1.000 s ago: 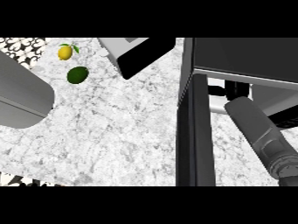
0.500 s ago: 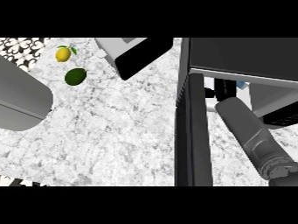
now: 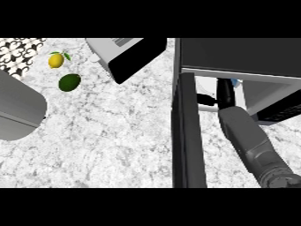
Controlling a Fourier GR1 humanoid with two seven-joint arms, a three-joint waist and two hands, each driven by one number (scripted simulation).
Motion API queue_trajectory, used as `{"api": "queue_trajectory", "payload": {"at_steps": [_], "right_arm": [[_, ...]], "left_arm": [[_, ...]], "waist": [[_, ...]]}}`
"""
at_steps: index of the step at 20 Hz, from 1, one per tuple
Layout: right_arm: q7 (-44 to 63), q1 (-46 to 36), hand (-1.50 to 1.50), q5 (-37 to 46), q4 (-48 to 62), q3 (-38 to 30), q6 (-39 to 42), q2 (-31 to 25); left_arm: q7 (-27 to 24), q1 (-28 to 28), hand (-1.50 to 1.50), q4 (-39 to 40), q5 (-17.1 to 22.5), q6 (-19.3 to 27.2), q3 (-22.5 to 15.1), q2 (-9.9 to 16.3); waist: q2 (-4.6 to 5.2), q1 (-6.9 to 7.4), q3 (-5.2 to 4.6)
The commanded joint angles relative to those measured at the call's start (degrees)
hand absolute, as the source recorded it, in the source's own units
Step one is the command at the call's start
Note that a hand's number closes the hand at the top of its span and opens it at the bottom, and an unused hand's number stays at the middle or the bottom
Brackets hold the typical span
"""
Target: Pick up the milk, place it into the microwave and close the microwave
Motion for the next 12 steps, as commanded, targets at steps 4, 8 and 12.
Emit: {"api": "queue_trajectory", "payload": {"at_steps": [4, 8, 12], "right_arm": [[-9.5, 7.26, -1.5, -4.4, -0.8, -3.9, 12.4, 0.76], [-10.01, 7.42, -1.5, -4.74, -0.57, -4.1, 15.1, 1.74], [-16.7, 13.61, -1.5, -5.4, -1.89, -4.59, 15.32, 2.98]], "left_arm": [[0.68, 1.11, -1.5, -1.51, -0.38, 0.87, -0.86, -0.58], [-1.36, 4.16, -1.5, -1.93, -2.69, 1.48, -2.54, -1.03], [0.06, 4.95, -1.5, -2.3, -1.55, 1.41, -2.02, -0.5]], "waist": [[-0.97, -2.15, -0.06], [-1.64, -2.53, -0.18], [-2.02, -3.81, -0.24]]}}
